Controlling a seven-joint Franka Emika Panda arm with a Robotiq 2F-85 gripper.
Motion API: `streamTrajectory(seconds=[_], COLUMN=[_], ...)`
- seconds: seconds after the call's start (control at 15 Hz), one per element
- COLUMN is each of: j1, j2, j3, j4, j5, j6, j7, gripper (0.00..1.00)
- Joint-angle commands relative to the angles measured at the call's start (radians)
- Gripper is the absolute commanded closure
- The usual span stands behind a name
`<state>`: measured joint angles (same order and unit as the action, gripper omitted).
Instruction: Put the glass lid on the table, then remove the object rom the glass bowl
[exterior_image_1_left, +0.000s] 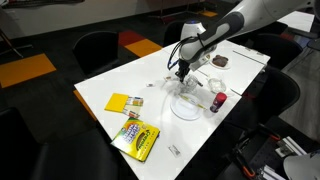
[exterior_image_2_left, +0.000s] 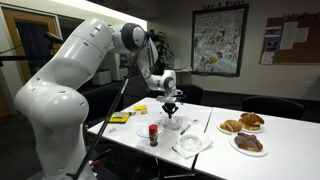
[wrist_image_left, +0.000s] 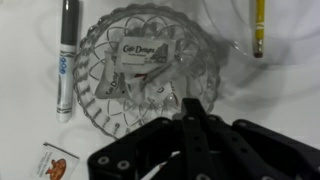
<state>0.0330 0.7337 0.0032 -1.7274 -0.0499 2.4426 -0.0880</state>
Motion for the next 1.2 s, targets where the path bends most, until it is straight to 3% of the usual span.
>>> streamTrajectory(seconds=[0.0, 0.27, 0.73, 1.13], j1=[0.042, 0.07, 0.056, -0.022], j2=[-0.017, -0.043, -0.139, -0.101], j3=[0.012, 0.01, 0.021, 0.196], j4=[-0.009, -0.012, -0.042, -0.027], j5=[-0.016, -0.018, -0.01, 0.089], j6=[0.025, 0.029, 0.066, 0.19], j7=[0.039, 0.055, 0.029, -0.216], gripper=[1.0, 1.0, 1.0, 1.0])
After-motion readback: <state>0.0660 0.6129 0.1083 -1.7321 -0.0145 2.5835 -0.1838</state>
